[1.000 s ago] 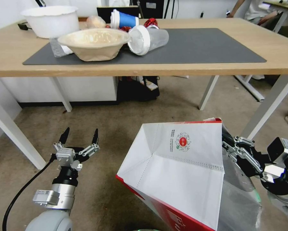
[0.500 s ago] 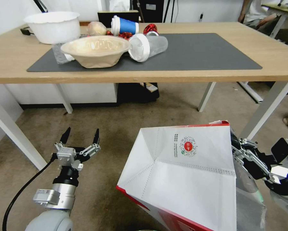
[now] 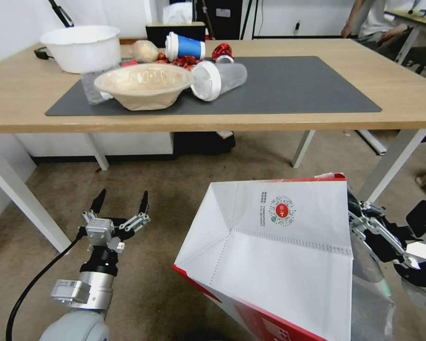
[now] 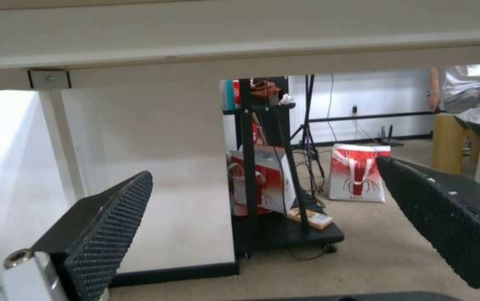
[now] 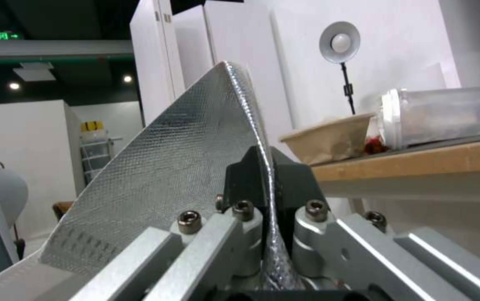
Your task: Pick up the food delivery bag from the floor and place it on the table.
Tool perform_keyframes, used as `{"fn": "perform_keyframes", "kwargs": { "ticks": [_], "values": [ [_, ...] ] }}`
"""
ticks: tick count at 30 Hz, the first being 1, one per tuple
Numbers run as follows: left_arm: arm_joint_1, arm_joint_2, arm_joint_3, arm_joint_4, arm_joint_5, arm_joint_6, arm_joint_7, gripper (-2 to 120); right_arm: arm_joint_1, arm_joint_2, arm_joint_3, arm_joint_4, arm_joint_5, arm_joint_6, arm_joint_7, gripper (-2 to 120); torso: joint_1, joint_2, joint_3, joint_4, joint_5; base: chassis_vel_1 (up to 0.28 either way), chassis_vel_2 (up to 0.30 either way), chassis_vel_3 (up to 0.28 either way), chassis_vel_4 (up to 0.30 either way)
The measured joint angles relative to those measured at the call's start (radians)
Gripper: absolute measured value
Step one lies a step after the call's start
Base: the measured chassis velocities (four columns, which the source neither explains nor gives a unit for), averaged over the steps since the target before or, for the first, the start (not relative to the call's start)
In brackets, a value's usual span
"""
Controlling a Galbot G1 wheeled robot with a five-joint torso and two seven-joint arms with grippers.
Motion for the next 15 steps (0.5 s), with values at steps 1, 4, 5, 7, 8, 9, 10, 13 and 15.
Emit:
{"fn": "perform_keyframes", "kwargs": {
  "ticks": [1,4,5,7,8,9,10,13,15],
  "values": [
    [0.002,-0.001,0.001,0.0,0.002,-0.001,0.001,100,0.0,0.0,0.0,0.0,0.003,0.0,0.0,0,0.002,0.007,0.005,0.0,0.0,0.0,0.0,0.0,0.0],
    [0.004,-0.001,0.001,-0.001,0.004,-0.003,0.001,100,0.001,0.0,0.0,-0.001,0.005,-0.001,-0.003,0,0.004,0.017,0.013,0.0,0.0,0.0,0.0,0.0,0.0],
    [0.006,-0.001,0.0,-0.004,0.004,-0.003,0.001,100,0.001,0.0,-0.001,-0.002,0.006,-0.002,-0.006,0,0.006,0.023,0.017,0.0,0.0,0.0,0.0,0.0,0.0],
    [0.007,-0.001,-0.001,-0.007,0.005,-0.003,0.001,100,0.0,0.001,-0.001,-0.003,0.006,-0.003,-0.011,0,0.007,0.028,0.021,0.0,0.0,0.0,0.0,0.0,0.0],
    [0.008,-0.001,-0.001,-0.009,0.005,-0.003,0.001,100,0.0,0.001,-0.001,-0.004,0.006,-0.003,-0.014,0,0.008,0.031,0.023,0.0,0.0,0.0,0.0,0.0,0.0],
    [0.011,-0.002,-0.002,-0.014,0.007,-0.003,-0.001,100,0.0,0.002,-0.001,-0.007,0.005,-0.005,-0.02,0,0.01,0.038,0.028,0.0,0.0,0.0,0.0,0.0,0.0],
    [0.013,-0.002,-0.003,-0.017,0.009,-0.003,-0.001,100,0.0,0.003,-0.001,-0.009,0.005,-0.005,-0.022,0,0.011,0.042,0.031,0.0,0.0001,0.0,0.0,0.0,0.0],
    [0.018,-0.002,-0.006,-0.025,0.013,0.0,-0.002,100,0.0,0.005,0.0,-0.01,0.005,-0.005,-0.024,0,0.013,0.053,0.04,0.0,0.0,0.0,0.0,0.0,0.0],
    [0.021,-0.001,-0.008,-0.031,0.017,0.006,-0.008,100,0.0,0.007,0.0,-0.009,0.005,-0.005,-0.023,0,0.017,0.063,0.047,0.0,0.0,0.0,0.0,0.0,0.0]
  ]
}}
